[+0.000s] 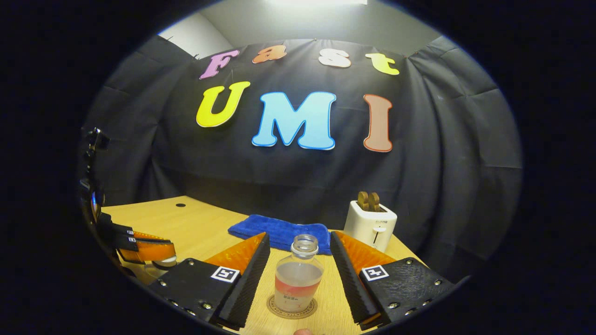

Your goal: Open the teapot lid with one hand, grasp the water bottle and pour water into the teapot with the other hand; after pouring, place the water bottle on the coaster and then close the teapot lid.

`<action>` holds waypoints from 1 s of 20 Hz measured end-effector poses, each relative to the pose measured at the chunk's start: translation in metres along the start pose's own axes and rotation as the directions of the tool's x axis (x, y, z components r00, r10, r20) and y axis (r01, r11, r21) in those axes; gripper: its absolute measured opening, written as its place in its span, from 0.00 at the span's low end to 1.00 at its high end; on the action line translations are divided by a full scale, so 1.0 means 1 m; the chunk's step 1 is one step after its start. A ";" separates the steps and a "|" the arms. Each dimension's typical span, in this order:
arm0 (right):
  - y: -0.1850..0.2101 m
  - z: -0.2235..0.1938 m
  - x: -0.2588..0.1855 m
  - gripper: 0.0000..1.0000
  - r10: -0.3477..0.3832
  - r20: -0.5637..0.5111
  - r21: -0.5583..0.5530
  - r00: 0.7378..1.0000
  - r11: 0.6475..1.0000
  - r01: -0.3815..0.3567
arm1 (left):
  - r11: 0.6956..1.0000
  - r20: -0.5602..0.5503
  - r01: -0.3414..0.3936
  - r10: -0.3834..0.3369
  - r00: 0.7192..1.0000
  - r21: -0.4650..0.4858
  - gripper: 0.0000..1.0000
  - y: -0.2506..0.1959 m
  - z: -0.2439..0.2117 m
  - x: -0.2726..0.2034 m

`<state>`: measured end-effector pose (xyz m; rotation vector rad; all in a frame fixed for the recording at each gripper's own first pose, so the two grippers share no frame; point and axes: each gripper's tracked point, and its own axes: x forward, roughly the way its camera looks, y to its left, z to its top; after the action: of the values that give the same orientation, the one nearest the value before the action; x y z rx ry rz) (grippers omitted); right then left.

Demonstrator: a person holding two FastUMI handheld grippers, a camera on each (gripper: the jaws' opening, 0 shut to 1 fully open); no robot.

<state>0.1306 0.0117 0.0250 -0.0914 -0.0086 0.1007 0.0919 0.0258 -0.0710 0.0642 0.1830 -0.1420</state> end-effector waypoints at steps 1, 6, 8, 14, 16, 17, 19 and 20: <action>-0.001 0.008 -0.004 0.81 -0.006 0.015 0.002 1.000 1.000 0.006 | 1.000 0.000 -0.006 0.006 1.000 0.003 0.13 0.000 -0.001 -0.001; -0.007 0.026 -0.028 0.81 -0.033 0.043 -0.015 0.999 0.999 0.033 | 1.000 -0.023 -0.026 0.026 0.999 0.017 0.12 0.001 -0.015 0.000; -0.008 0.026 -0.038 0.81 -0.037 0.036 -0.023 0.999 0.999 0.038 | 0.999 -0.007 -0.030 0.031 1.000 0.013 0.13 0.000 -0.011 -0.002; 0.000 0.020 -0.061 0.81 -0.033 0.004 -0.033 0.999 0.999 0.033 | 0.999 -0.007 -0.032 0.032 0.999 0.008 0.19 -0.003 -0.016 -0.002; 0.003 0.017 -0.067 0.81 -0.032 -0.010 -0.024 0.999 0.999 0.032 | 0.999 -0.001 -0.036 0.036 0.999 0.018 0.31 -0.004 -0.011 -0.003; 0.004 0.016 -0.070 0.81 -0.033 -0.015 -0.015 0.999 0.999 0.033 | 0.999 0.009 -0.041 0.041 0.999 0.022 0.42 -0.003 -0.009 -0.006; 0.004 0.013 -0.073 0.80 -0.039 -0.026 0.004 0.999 0.999 0.039 | 0.999 0.030 -0.048 0.047 0.998 0.026 0.61 -0.004 0.000 -0.009; 0.003 0.012 -0.074 0.81 -0.040 -0.030 0.014 0.999 0.999 0.040 | 0.998 0.042 -0.049 0.048 0.998 0.027 0.71 -0.006 0.006 -0.013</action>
<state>0.0567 0.0088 0.0364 -0.0777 0.0198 0.0595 0.0798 0.0215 -0.0632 0.0930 0.1385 -0.0971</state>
